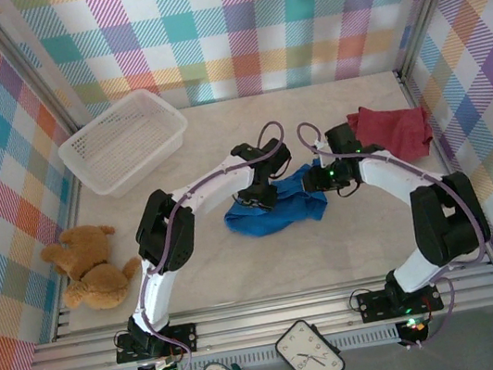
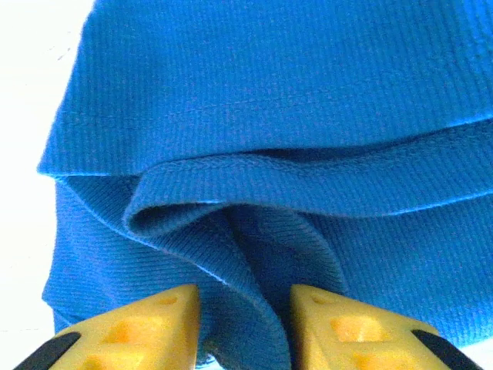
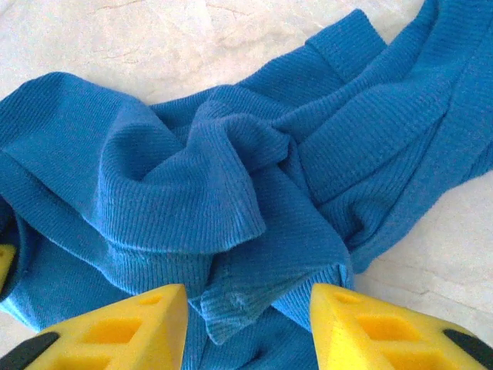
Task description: Fold and stack the tank tops
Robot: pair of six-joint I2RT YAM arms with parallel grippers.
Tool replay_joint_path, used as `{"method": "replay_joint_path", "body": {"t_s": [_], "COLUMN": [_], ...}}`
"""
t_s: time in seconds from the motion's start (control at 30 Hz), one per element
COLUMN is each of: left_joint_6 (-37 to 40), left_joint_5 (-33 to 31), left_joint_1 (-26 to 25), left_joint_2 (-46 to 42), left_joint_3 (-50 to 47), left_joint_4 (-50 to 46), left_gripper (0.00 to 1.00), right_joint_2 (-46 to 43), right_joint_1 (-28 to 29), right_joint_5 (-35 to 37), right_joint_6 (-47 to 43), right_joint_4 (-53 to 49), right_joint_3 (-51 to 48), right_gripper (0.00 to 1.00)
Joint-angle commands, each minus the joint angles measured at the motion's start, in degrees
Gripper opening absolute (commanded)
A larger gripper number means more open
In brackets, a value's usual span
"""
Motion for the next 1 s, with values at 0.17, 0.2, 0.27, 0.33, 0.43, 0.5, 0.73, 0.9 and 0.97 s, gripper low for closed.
{"method": "replay_joint_path", "body": {"t_s": [0.17, 0.2, 0.27, 0.33, 0.43, 0.5, 0.73, 0.9, 0.97], "left_joint_6": [-1.41, -1.5, -1.49, -1.44, -1.68, -1.86, -1.29, -1.03, -0.42], "left_joint_5": [-1.02, -0.79, -0.51, -0.27, 0.46, 0.53, 0.38, -0.64, -0.89], "left_joint_1": [1.63, 1.72, 1.79, 1.83, 1.88, 1.94, 2.45, 3.23, 3.64], "left_joint_2": [-1.38, -1.39, -1.32, -0.93, -0.88, -0.76, 0.32, -1.79, -1.84], "left_joint_3": [1.49, 1.65, 2.04, 2.44, 2.67, 3.27, 4.33, 3.62, 3.86], "left_joint_4": [-0.33, -0.29, -0.11, -0.27, 0.37, 0.68, -1.38, -1.89, -2.82], "left_gripper": [0.33, 0.33, 0.33, 0.33, 0.33, 0.33, 0.12, 0.0, 0.0], "right_joint_2": [-3.72, -3.81, -3.74, -3.78, -3.59, -3.57, -4.48, -5.02, -3.7], "right_joint_1": [0.28, 0.36, 0.47, 0.61, 0.86, 1.15, 2.2, 2.71, 3.6], "right_joint_5": [-2.63, -2.69, -2.89, -3.02, -3.08, -3.03, -3.31, -2.11, -0.69], "right_joint_6": [0.19, 0.19, 0.27, 0.45, 0.4, 0.43, 0.74, 1.49, 0.55], "right_joint_4": [-0.49, -0.4, -0.23, -0.09, -0.09, -0.13, -0.32, 0.84, 0.74], "right_joint_3": [-4.14, -4.36, -4.7, -4.86, -4.88, -4.99, -5.34, -6.22, -5.26], "right_gripper": [0.47, 0.47, 0.47, 0.47, 0.46, 0.46, 0.46, 0.47, 0.47]}}
